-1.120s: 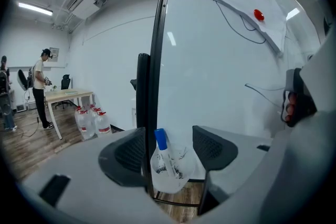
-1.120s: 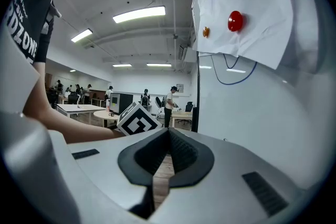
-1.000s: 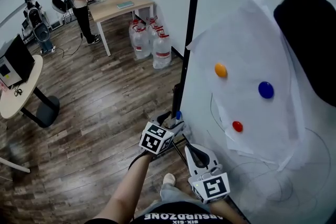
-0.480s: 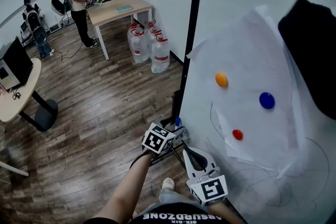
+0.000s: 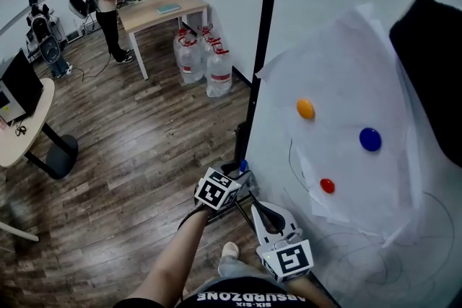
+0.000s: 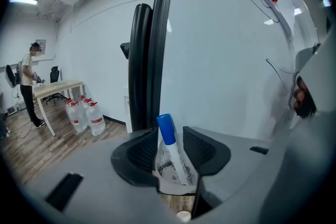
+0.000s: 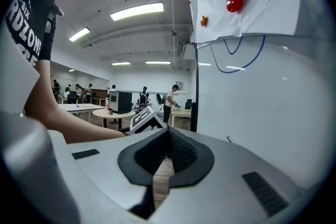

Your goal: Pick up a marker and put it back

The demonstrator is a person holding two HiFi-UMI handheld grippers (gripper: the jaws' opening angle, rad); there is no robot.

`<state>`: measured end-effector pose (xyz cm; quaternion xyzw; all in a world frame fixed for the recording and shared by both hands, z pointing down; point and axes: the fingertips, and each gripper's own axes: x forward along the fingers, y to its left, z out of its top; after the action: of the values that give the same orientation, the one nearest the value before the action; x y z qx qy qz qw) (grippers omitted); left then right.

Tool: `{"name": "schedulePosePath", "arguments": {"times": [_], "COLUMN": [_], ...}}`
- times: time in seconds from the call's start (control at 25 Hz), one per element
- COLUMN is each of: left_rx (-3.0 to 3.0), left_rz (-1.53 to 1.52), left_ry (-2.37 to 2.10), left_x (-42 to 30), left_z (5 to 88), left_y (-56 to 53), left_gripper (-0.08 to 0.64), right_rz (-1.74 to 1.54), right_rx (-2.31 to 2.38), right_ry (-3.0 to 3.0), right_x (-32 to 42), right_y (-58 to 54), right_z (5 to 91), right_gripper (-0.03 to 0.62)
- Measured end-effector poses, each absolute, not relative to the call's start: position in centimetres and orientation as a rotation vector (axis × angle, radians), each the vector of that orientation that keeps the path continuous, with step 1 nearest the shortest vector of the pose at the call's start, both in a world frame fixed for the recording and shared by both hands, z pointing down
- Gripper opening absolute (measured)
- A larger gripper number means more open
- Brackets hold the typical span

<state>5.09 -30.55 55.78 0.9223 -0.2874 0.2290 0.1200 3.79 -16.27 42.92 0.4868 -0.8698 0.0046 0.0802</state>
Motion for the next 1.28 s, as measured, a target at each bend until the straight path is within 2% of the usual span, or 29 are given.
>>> {"name": "schedulePosePath", "arguments": {"times": [0.28, 0.56, 1.28], "left_rx": [2.698, 2.704, 2.733], "left_rz": [0.638, 0.608, 0.560], "left_ry": [-0.866, -0.867, -0.858], "left_x": [5.1, 4.9, 4.4], "left_z": [55.5, 55.0, 53.9], "left_y": [-30.9, -31.0, -30.2], "left_gripper": [0.098, 0.072, 0.071], "right_rz": [0.023, 0.022, 0.036], "right_rx": [1.453, 1.452, 1.472], "right_ry": [-2.594, -2.597, -2.605], "right_x": [4.1, 4.0, 3.7], "right_y": [-16.2, -16.3, -16.2], "right_z": [43.3, 43.3, 43.3], "right_gripper": [-0.002, -0.002, -0.002]}}
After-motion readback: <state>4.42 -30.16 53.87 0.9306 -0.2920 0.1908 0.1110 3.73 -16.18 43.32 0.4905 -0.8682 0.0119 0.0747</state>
